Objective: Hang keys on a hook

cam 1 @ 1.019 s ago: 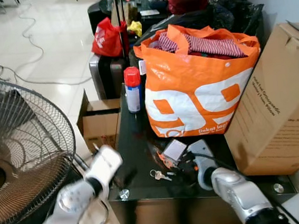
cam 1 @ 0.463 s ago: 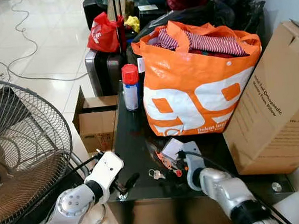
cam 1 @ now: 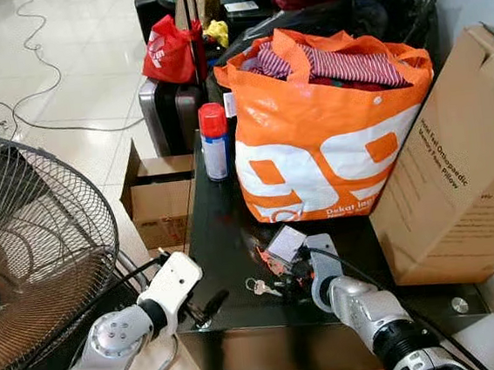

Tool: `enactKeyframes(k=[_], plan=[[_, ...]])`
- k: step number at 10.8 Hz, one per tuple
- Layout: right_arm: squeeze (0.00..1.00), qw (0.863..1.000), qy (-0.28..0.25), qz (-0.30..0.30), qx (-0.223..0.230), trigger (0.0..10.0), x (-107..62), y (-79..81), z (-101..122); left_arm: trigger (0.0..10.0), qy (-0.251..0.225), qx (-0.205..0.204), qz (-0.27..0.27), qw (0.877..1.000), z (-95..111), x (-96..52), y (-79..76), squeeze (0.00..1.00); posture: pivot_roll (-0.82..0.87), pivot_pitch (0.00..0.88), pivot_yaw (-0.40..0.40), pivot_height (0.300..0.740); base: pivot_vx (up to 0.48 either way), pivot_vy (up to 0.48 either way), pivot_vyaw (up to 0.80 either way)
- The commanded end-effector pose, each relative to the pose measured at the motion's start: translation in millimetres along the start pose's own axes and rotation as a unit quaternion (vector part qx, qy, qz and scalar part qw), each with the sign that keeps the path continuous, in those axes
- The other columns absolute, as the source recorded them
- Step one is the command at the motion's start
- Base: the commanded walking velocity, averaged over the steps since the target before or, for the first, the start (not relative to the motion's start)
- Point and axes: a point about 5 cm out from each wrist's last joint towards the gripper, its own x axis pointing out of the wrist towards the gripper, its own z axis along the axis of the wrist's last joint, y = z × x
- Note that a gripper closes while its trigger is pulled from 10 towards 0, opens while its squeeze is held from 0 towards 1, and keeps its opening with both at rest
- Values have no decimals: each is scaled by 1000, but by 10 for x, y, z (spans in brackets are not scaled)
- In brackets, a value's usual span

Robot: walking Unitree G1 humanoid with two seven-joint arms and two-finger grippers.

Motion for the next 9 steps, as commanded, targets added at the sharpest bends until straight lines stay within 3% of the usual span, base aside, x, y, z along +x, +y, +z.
enactKeyframes(k=[1, 3, 4, 9], plan=[[0, 1000, 2, -2, 14, 1765, -1, -41, 8, 10000, -4, 3, -5, 1000, 47, -22, 15, 27, -43, 44, -14, 740, 0, 0, 0], [0, 998, 0, 23, 63, 1098, -6, -24, 14, 10000, -3, 2, -16, 1000, 64, -21, -2, 24, -46, 38, -15, 740, 0, 0, 0], [0, 997, 6, 31, 67, 0, -6, -15, 1, 10000, 1, -1, -24, 1000, 63, -27, -15, 27, -46, 35, -19, 740, 0, 0, 0], [0, 995, 30, 57, 71, 0, -16, 21, -46, 10000, 12, -17, -45, 999, 40, -72, -54, 24, -56, 27, -15, 740, 0, 0, 0]])
